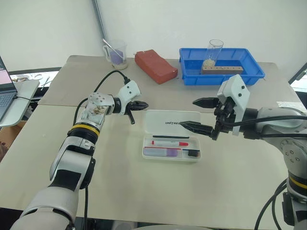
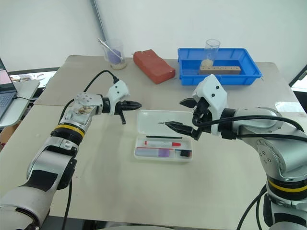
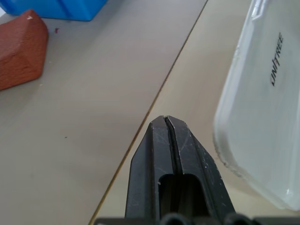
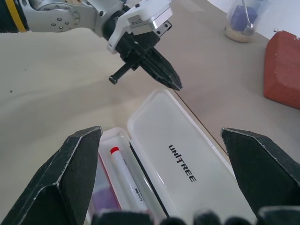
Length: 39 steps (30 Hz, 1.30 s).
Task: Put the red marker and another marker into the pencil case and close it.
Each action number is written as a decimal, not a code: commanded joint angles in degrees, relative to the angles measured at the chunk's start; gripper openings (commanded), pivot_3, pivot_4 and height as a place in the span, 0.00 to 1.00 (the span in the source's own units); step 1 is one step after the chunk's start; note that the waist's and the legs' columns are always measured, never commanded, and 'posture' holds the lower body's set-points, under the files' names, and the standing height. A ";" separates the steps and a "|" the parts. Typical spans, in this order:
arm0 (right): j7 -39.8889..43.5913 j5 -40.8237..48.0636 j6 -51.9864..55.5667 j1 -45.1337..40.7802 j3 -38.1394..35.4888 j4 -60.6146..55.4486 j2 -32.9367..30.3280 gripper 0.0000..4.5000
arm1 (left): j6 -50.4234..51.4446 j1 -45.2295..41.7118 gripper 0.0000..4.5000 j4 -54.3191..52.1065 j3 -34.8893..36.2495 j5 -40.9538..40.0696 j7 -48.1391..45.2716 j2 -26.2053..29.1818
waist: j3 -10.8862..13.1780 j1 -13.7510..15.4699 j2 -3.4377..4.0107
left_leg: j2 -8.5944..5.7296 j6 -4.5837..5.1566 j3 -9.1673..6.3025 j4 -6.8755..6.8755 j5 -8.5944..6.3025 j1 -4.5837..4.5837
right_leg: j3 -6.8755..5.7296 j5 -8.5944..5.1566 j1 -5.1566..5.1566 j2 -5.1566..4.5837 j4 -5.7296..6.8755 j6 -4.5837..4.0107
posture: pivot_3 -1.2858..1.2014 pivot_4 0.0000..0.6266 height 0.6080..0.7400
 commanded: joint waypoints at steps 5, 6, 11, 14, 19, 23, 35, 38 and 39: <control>1.67 0.41 -3.60 0.86 -2.33 0.69 -2.24 1.00 | 0.44 -0.70 0.00 -5.52 0.89 -1.32 -6.17 0.12 | 0.00 -0.17 0.01 | 0.01 0.00 -0.01 -0.01 0.00 0.00 | 0.00 0.00 -0.01 0.01 0.01 0.00 | 0.52 0.24 1.00; 2.32 0.26 -4.17 0.69 -2.09 1.22 -2.67 1.00 | 1.16 -0.30 0.00 -7.14 0.99 -1.68 -6.75 0.36 | -0.01 -0.18 0.01 | 0.01 0.00 -0.01 0.00 0.00 0.00 | 0.00 0.00 -0.01 0.02 0.01 0.00 | 0.52 0.24 1.00; 5.12 0.31 -6.01 -0.41 -1.20 3.61 -4.33 1.00 | 6.34 4.54 0.00 -19.73 -0.51 -3.57 -13.14 2.71 | -0.04 -0.26 0.07 | 0.03 0.00 0.00 0.00 0.00 0.00 | 0.01 0.00 0.01 0.02 0.00 0.00 | 0.52 0.24 1.00; 6.87 0.90 -6.07 -1.03 -0.52 4.34 -5.06 1.00 | 8.90 8.90 0.00 -29.43 -2.59 -4.30 -17.00 4.98 | -0.06 -0.31 0.12 | 0.08 0.00 -0.01 -0.01 0.00 0.02 | 0.02 0.00 0.02 0.08 0.02 -0.01 | 0.52 0.24 1.00; 9.11 -0.02 -7.21 -0.35 1.37 4.79 -6.12 1.00 | 9.70 14.10 0.00 -37.97 -6.13 -2.35 -17.74 6.81 | -0.06 -0.22 0.12 | 0.13 0.00 -0.01 0.01 0.00 0.06 | 0.05 0.01 0.04 0.12 0.02 -0.03 | 0.52 0.24 1.00; 8.93 -1.89 -8.89 2.52 3.95 4.20 -5.73 1.00 | 6.84 16.65 0.00 -38.31 -9.62 1.17 -15.50 6.66 | -0.06 -0.10 0.11 | 0.12 0.01 -0.03 0.06 0.00 0.06 | 0.05 0.01 0.09 0.11 -0.01 -0.03 | 0.52 0.24 1.00; 9.19 -4.11 -11.64 9.05 5.80 3.29 -6.50 1.00 | -0.46 16.95 0.00 -34.45 -15.23 8.09 -12.41 5.21 | -0.12 -0.01 0.11 | 0.11 0.01 -0.06 0.08 0.00 0.12 | 0.06 0.01 0.18 0.11 -0.02 -0.04 | 0.52 0.24 1.00; 9.40 -3.99 -11.94 9.91 4.63 3.55 -6.97 1.00 | 2.23 14.76 0.00 -35.59 -10.62 3.55 -12.23 4.84 | -0.12 -0.10 0.11 | 0.11 0.01 -0.06 0.08 0.00 0.11 | 0.07 0.01 0.17 0.12 -0.02 -0.04 | 0.52 0.24 1.00; 9.49 -3.97 -12.02 10.30 3.97 3.71 -7.27 1.00 | 3.78 14.07 0.00 -36.48 -8.52 1.57 -12.12 4.94 | -0.12 -0.15 0.12 | 0.10 0.01 -0.06 0.08 0.00 0.09 | 0.07 0.01 0.14 0.12 -0.01 -0.04 | 0.52 0.24 1.00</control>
